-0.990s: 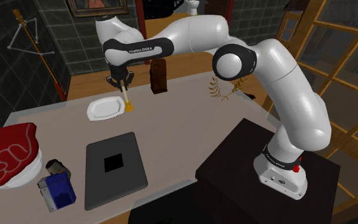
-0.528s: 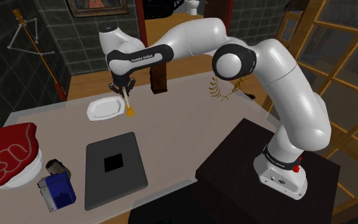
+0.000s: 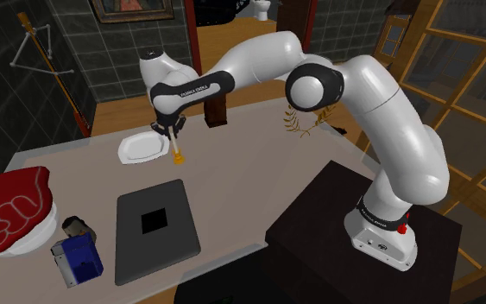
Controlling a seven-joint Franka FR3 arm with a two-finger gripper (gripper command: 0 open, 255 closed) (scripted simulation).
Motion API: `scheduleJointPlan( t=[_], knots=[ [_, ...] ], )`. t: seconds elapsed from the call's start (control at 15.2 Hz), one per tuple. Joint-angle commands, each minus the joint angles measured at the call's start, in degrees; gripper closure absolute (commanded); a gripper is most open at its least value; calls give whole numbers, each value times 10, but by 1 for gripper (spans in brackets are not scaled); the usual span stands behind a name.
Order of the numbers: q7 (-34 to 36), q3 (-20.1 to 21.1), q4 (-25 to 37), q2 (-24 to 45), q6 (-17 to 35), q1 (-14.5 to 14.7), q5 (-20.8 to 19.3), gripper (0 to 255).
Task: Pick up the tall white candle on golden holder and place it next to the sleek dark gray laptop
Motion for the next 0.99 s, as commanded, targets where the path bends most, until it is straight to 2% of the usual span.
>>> scheduleJointPlan(
  t=[0.0, 0.92],
  knots=[
    [3, -1, -8, 5, 13, 0, -2, 255],
    [16, -9, -28, 55, 82, 2, -12, 255]
  ],
)
